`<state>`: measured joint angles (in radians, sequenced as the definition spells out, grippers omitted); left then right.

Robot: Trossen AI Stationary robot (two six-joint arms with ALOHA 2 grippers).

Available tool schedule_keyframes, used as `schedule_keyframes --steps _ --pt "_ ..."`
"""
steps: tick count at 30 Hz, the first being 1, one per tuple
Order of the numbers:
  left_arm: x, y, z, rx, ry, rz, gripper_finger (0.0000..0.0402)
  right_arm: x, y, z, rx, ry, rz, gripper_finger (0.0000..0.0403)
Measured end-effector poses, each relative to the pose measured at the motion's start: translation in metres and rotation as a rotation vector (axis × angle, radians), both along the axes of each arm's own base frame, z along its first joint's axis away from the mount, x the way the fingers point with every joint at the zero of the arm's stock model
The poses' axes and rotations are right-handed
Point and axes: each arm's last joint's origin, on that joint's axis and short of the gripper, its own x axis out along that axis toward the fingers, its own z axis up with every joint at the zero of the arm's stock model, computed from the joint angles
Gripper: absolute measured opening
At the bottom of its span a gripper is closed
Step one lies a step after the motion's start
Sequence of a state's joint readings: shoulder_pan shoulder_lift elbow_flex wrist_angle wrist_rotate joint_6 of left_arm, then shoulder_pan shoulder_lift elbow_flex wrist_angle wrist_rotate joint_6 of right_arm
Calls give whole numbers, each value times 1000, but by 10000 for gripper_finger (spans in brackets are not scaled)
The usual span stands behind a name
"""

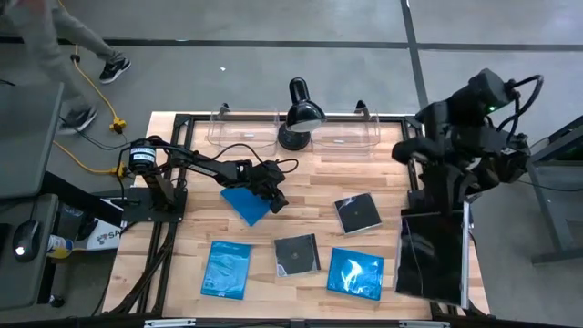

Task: Pick & place jewel cases by type
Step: Put the top left black CD case into the right transparent bin

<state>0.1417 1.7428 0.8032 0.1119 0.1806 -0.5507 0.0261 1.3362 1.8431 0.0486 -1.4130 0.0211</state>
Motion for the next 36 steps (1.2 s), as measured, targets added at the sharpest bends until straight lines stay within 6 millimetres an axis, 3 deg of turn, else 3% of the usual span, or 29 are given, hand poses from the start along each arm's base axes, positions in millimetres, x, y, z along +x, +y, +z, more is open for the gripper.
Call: schedule_keyframes --steps 3,7,13,17,26,31,36 --pt "0 0 0 -2 1 3 255 4 -2 0 52 51 -82 12" --pt "0 0 0 -4 3 -3 255 13 -11 -4 169 175 -320 12" --pt "0 1 0 -1 8 16 255 32 -31 -27 351 479 -902 12" --pt "0 1 0 0 8 18 255 33 -45 -43 482 656 -1313 12" --pt "-1 1 -1 8 12 18 255 -12 -70 -53 666 713 -1966 12" --pt "-2 1 -1 18 28 25 255 -47 -79 -57 701 734 -2189 12" --pt "-2 1 -1 24 33 21 255 -71 -88 -72 694 874 -2373 12"
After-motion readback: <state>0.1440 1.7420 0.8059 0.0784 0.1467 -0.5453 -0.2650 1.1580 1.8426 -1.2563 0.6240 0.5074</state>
